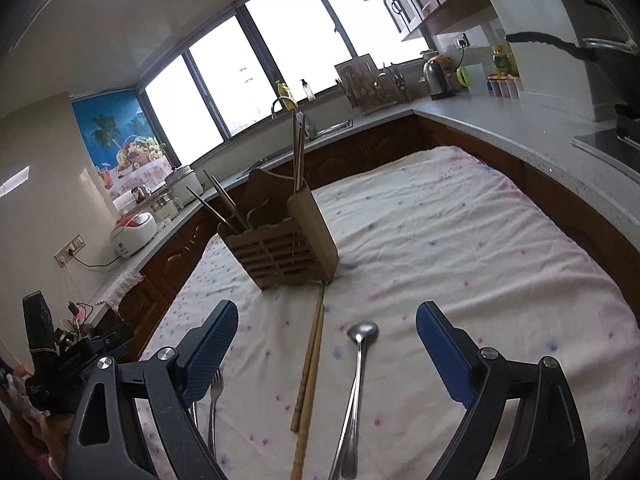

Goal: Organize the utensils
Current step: 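Close left tool on a steel fork while right tool closes on a steel spoon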

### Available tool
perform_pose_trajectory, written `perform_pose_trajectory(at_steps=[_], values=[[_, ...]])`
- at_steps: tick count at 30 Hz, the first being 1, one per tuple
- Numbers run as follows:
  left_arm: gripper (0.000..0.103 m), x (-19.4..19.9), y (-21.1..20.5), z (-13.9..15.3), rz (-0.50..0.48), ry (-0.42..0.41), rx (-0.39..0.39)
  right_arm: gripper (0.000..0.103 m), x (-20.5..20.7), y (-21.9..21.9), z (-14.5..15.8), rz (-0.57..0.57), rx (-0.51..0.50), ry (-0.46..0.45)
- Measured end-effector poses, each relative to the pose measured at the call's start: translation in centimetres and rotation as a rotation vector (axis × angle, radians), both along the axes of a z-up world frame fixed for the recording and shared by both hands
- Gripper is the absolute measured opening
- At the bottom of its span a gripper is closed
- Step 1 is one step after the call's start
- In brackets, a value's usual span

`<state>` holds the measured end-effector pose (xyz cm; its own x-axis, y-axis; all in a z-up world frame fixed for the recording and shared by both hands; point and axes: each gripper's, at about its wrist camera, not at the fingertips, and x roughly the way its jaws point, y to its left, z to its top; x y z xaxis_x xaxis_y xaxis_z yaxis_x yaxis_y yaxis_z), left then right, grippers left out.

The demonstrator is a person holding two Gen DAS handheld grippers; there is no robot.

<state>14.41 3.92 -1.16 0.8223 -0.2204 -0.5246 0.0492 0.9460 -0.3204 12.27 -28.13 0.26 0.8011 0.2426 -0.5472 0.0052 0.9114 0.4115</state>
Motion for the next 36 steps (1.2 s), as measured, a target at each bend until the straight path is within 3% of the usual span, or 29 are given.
perform_pose_trajectory(at_steps=[10, 24, 36], values=[[0.094, -0.8, -1.6, -1.3, -0.010, 0.057, 0.036, 0.092, -0.2, 0.2, -1.6, 0.014, -0.009, 0.042], [0.092, 1.7, -4.2, -3.0, -0.050, 0.138, 0.131, 0.091, 1.3, 1.4, -4.3, 0.048, -0.032, 0.133], [0.079, 5.8, -4.7, -5.2, -0.069, 0.212, 0.139, 0.065, 5.2, 2.8, -7.9, 0.093, -0.095, 0.283]])
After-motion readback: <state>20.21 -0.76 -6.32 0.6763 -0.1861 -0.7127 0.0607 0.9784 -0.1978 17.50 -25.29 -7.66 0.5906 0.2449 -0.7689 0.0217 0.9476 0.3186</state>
